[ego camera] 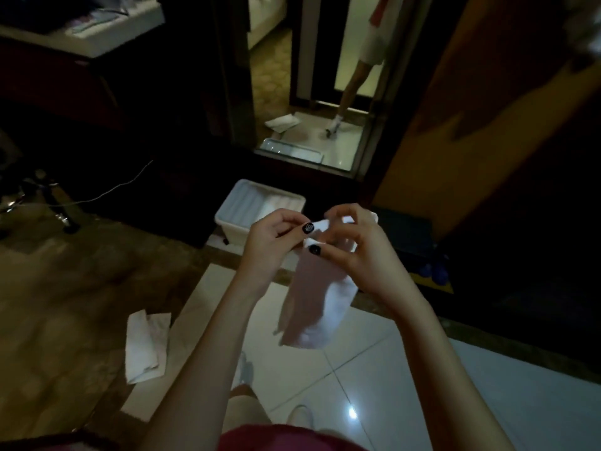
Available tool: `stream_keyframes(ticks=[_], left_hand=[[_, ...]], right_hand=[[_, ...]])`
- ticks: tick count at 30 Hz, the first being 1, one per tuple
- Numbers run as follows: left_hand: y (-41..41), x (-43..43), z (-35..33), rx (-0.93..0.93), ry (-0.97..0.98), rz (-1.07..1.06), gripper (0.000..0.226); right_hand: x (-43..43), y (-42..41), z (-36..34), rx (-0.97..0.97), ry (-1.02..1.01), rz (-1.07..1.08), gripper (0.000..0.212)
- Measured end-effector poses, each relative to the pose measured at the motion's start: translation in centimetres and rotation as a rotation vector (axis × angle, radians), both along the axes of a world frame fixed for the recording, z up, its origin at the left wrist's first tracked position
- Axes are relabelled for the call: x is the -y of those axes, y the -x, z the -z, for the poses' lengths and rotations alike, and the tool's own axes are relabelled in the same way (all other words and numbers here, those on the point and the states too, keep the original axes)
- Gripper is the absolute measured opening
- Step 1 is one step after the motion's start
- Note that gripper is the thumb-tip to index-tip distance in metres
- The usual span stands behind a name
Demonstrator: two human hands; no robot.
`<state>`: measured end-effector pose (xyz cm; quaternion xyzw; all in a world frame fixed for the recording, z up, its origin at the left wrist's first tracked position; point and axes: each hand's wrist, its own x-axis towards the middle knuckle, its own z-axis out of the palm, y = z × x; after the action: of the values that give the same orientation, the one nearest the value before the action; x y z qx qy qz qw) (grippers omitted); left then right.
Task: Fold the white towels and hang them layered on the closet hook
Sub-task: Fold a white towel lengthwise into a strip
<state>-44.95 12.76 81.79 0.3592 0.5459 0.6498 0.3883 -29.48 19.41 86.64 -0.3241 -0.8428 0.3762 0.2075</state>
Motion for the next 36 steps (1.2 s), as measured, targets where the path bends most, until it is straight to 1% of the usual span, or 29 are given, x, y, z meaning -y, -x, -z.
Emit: stream_keyframes(ticks=[2, 6, 8, 11, 13, 16, 18, 20, 22, 25, 26, 27, 28, 29, 31, 33, 35, 36], left_hand=[[-2.0, -1.1, -0.7, -0.024, -0.008, 0.05, 0.006], [-5.9, -3.1, -2.0, -0.078, -0.053, 0.173, 0.026], [-7.6, -3.9, -2.6, -0.074, -0.06, 0.206, 0.03], [-9.5, -5.1, -3.4, -0.038, -0.053, 0.26, 0.023], [-10.1, -5.9, -3.9, -0.031, -0.062, 0.33, 0.017], [-10.7, -7.3, -4.3, 0.001, -0.087, 0.485, 0.025], [-11.5, -8.3, -4.5, -0.035, -0.122, 0.506, 0.028], [-12.5, -9.1, -4.7, -0.083, -0.162, 0.494, 0.027], [-13.3, -10.1, -4.7, -0.097, -0.173, 0.511, 0.032], [-14.0, -11.6, -4.2, -0.08, -0.133, 0.552, 0.029], [-14.2, -12.2, -4.1, -0.057, -0.116, 0.551, 0.028], [-14.3, -12.7, -4.1, -0.022, -0.1, 0.546, 0.027], [-14.4, -13.3, -4.1, 0.021, -0.089, 0.539, 0.025], [-14.4, -13.8, -4.2, 0.058, -0.081, 0.538, 0.023], [-14.1, -14.8, -4.3, 0.063, -0.084, 0.554, 0.018], [-13.6, -15.7, -4.4, -0.003, -0.112, 0.588, 0.02], [-13.3, -16.4, -4.3, -0.038, -0.133, 0.611, 0.02], [-13.2, -16.6, -4.3, -0.045, -0.149, 0.622, 0.019]], right_hand=[[-0.6, -2.7, -0.7, 0.034, -0.025, 0.019, 0.009], [-1.0, -7.1, -1.8, -0.052, 0.023, 0.137, 0.01], [-1.2, -8.8, -2.0, -0.083, 0.024, 0.222, 0.01], [-2.0, -10.7, -2.1, -0.123, 0.024, 0.336, 0.005], [-2.6, -11.5, -2.0, -0.137, 0.001, 0.411, 0.008], [-3.5, -12.5, -2.2, -0.21, -0.003, 0.501, 0.013], [-3.9, -13.0, -2.4, -0.226, -0.013, 0.538, 0.015], [-4.2, -13.4, -2.8, -0.201, -0.052, 0.572, 0.018], [-4.7, -14.4, -3.4, -0.143, -0.089, 0.572, 0.026], [-5.6, -17.7, -4.7, 0.008, 0.009, 0.534, 0.053], [-5.8, -18.9, -4.9, 0.08, 0.048, 0.557, 0.06], [-5.9, -20.1, -5.0, 0.151, 0.09, 0.587, 0.062], [-5.9, -21.1, -4.7, 0.214, 0.128, 0.613, 0.057], [-5.8, -21.9, -4.3, 0.267, 0.156, 0.64, 0.048], [-5.5, -22.8, -3.3, 0.279, 0.204, 0.696, 0.029], [-5.2, -23.1, -2.6, 0.212, 0.216, 0.747, 0.024], [-5.1, -23.1, -2.1, 0.101, 0.183, 0.785, 0.028], [-5.1, -22.8, -2.0, 0.029, 0.158, 0.798, 0.027]])
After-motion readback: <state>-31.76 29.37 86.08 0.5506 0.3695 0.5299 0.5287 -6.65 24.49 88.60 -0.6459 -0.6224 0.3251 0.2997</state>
